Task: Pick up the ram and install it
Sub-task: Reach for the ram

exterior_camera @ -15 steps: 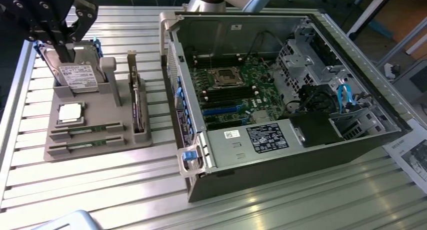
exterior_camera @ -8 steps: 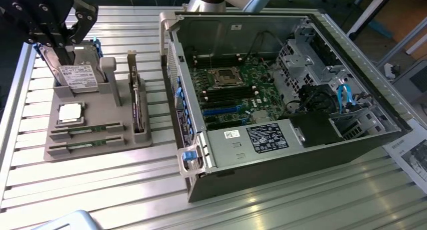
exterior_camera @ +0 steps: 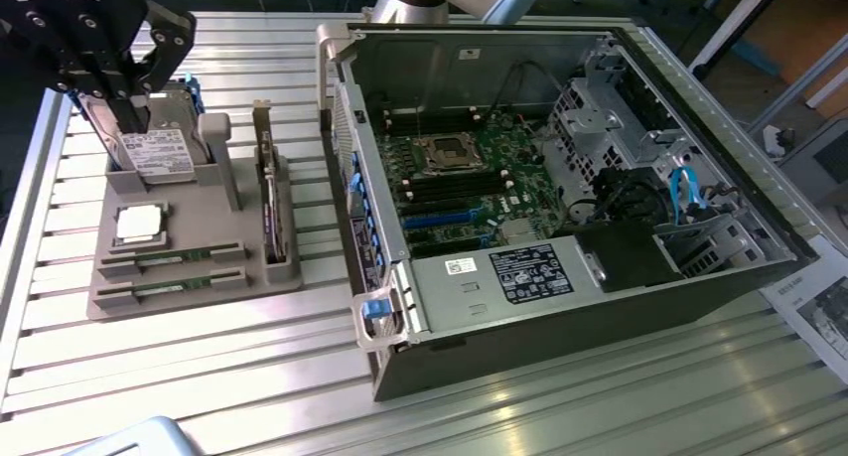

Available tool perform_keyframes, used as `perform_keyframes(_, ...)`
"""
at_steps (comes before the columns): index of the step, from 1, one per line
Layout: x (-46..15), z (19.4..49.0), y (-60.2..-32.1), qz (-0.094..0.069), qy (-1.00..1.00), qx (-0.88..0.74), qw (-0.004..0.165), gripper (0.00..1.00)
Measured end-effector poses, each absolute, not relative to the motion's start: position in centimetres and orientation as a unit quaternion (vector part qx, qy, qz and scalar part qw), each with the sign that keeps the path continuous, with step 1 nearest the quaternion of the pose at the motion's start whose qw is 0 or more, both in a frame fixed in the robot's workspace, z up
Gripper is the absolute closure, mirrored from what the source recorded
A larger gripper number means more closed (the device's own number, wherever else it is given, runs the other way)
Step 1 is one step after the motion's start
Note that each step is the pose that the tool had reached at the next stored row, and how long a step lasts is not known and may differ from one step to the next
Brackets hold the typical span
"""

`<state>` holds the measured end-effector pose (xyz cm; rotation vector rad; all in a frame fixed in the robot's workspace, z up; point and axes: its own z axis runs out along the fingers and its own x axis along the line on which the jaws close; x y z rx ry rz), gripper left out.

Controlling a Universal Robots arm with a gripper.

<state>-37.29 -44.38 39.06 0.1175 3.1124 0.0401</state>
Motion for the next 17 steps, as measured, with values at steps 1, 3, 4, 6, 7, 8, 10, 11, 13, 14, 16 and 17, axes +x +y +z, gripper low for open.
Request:
perform_keyframes(1,-37.3,38.9,-44.5,0.013,0.999,0.038,0.013,0.9)
perform_keyframes(3,-37.3,38.8,-44.6,0.013,0.999,0.038,0.013,0.9)
perform_keyframes(4,-37.3,38.7,-44.7,0.013,0.999,0.038,0.013,0.9)
perform_keyframes(6,-37.3,38.5,-44.8,0.013,0.999,0.038,0.013,0.9)
perform_keyframes(7,-37.3,38.4,-44.9,0.013,0.999,0.038,0.013,0.9)
perform_keyframes(8,-37.3,38.3,-45.0,0.013,0.999,0.038,0.013,0.9)
perform_keyframes(10,-37.3,38.1,-45.2,0.013,0.999,0.038,0.013,0.9)
perform_keyframes(11,-37.3,38.0,-45.3,0.013,0.999,0.038,0.013,0.9)
perform_keyframes(13,-37.3,37.8,-45.4,0.013,0.999,0.038,0.013,0.9)
perform_keyframes(14,-37.3,37.7,-45.4,0.013,0.999,0.038,0.013,0.9)
perform_keyframes(16,-37.3,37.8,-45.5,0.013,0.999,0.038,0.013,0.9)
perform_keyframes(17,-37.3,37.8,-45.5,0.013,0.999,0.038,0.013,0.9)
